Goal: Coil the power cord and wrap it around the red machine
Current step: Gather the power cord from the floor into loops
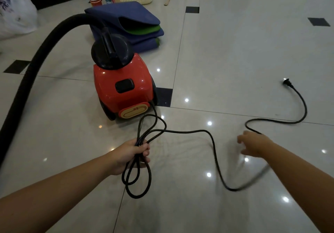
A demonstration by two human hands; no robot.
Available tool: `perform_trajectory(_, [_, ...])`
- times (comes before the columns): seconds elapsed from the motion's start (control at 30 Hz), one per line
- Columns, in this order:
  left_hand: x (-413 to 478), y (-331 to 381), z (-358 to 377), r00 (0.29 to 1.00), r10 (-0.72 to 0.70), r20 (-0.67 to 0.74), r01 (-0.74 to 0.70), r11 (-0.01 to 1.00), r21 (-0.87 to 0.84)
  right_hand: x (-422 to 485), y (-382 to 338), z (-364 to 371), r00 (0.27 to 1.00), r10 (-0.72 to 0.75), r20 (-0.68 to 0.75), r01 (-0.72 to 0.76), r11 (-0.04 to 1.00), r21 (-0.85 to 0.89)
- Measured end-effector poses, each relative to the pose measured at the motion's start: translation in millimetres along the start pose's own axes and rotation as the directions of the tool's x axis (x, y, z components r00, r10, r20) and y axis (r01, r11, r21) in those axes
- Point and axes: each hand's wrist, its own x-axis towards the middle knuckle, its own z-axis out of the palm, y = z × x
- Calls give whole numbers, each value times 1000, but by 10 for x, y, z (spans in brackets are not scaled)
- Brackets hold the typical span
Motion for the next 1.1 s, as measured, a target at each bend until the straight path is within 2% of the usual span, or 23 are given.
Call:
perform_trajectory(0.1, [42, 6, 13, 999, 21, -33, -22, 999, -34, -134, 352, 164, 983, 166, 81, -171, 984, 58])
perform_trajectory(0.17, [75, 7, 59, 998, 43, -38, -45, 998, -36, -162, 332, 155, 977, 168, 130, -197, 945, 261])
perform_trajectory(0.2, [89, 10, 92, 998, 53, -32, -55, 998, -34, -153, 230, 115, 986, 128, 107, -160, 906, 392])
perform_trajectory(0.27, [105, 37, 170, 998, 65, -15, -66, 998, -22, -138, -89, -33, 999, 8, -50, 22, 809, 588])
perform_trajectory(0.33, [107, 81, 234, 998, 70, 3, -69, 997, -21, -113, -436, -218, 979, -128, -157, 198, 772, 605])
perform_trajectory(0.37, [99, 106, 250, 998, 69, 13, -68, 997, -30, -97, -577, -293, 967, -193, -165, 253, 770, 585])
perform_trajectory(0.43, [72, 148, 246, 997, 60, 41, -58, 997, -46, -76, -723, -386, 960, -259, -111, 276, 783, 558])
perform_trajectory(0.5, [34, 163, 207, 997, 32, 65, -31, 999, -21, -66, -723, -425, 963, -260, -70, 246, 749, 615])
perform_trajectory(0.63, [-13, 171, 142, 993, -16, 117, 14, 1000, 15, -30, -603, -362, 989, -133, -70, 139, 630, 764])
perform_trajectory(0.73, [-38, 209, 118, 991, -22, 132, 21, 1000, 9, -18, -485, -225, 997, -55, -60, 81, 645, 760])
perform_trajectory(0.8, [-60, 213, 88, 990, -21, 139, 16, 999, 36, -35, -351, -137, 1000, 4, -26, 18, 613, 790])
perform_trajectory(0.97, [-115, 191, 85, 970, -130, 206, 105, 986, 126, -136, -106, -22, 978, 137, 158, -203, 436, 877])
perform_trajectory(1.1, [-154, 108, 158, 929, -237, 284, 178, 960, 217, -105, -257, -74, 967, 166, 193, -235, 282, 930])
